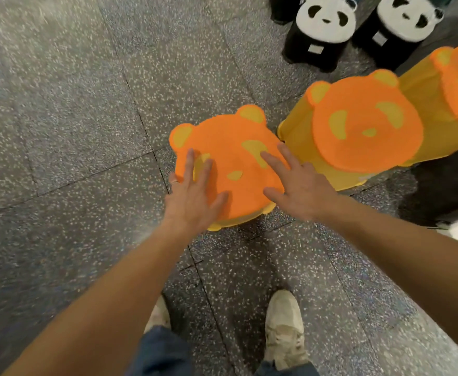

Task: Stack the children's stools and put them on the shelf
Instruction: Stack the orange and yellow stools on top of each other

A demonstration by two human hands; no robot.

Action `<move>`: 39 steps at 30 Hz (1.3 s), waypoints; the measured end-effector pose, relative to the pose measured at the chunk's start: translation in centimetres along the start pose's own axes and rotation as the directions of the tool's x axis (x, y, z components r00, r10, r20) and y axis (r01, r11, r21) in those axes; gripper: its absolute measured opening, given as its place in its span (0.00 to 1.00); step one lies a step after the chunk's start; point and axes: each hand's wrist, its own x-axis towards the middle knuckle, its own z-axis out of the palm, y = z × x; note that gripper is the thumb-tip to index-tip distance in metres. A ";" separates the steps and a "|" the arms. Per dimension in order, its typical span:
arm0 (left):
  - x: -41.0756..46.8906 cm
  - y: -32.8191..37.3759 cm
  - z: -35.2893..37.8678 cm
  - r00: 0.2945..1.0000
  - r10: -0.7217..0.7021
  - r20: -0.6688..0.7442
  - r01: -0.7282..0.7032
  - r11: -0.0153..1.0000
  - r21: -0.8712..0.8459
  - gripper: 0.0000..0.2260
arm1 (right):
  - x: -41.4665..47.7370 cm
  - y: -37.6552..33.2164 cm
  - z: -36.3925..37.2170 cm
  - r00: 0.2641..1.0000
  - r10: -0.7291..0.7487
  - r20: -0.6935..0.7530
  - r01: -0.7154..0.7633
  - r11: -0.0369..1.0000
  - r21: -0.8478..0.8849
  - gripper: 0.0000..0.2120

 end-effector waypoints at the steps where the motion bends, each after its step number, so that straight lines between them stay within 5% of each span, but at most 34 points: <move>1: 0.4 -0.5 0.8 1.000 0.012 -0.020 -0.012 1.000 -0.021 0.40 | 1.2 0.4 0.6 1.000 -0.019 -0.015 0.020 1.000 0.012 0.37; 10: 1.6 -2.4 2.7 0.937 0.109 -0.333 -0.207 0.939 -0.275 0.43 | 9.0 1.2 3.6 0.973 -0.153 -0.172 0.154 0.988 -0.005 0.43; 17: 0.6 -3.1 1.8 0.898 -0.080 -0.433 -0.168 0.846 -0.506 0.41 | 6.7 -1.5 3.1 0.969 -0.099 -0.228 0.119 0.990 0.074 0.43; 26: -3.6 0.8 -7.8 0.898 0.021 -0.440 -0.204 0.905 -0.372 0.39 | 0.2 -3.8 -1.7 0.923 -0.017 -0.384 0.111 0.968 0.224 0.43; 39: -5.8 20.0 -22.3 0.886 0.147 -0.439 -0.307 0.897 -0.319 0.37 | -11.2 5.4 -21.4 0.891 0.057 -0.451 0.055 0.971 0.231 0.43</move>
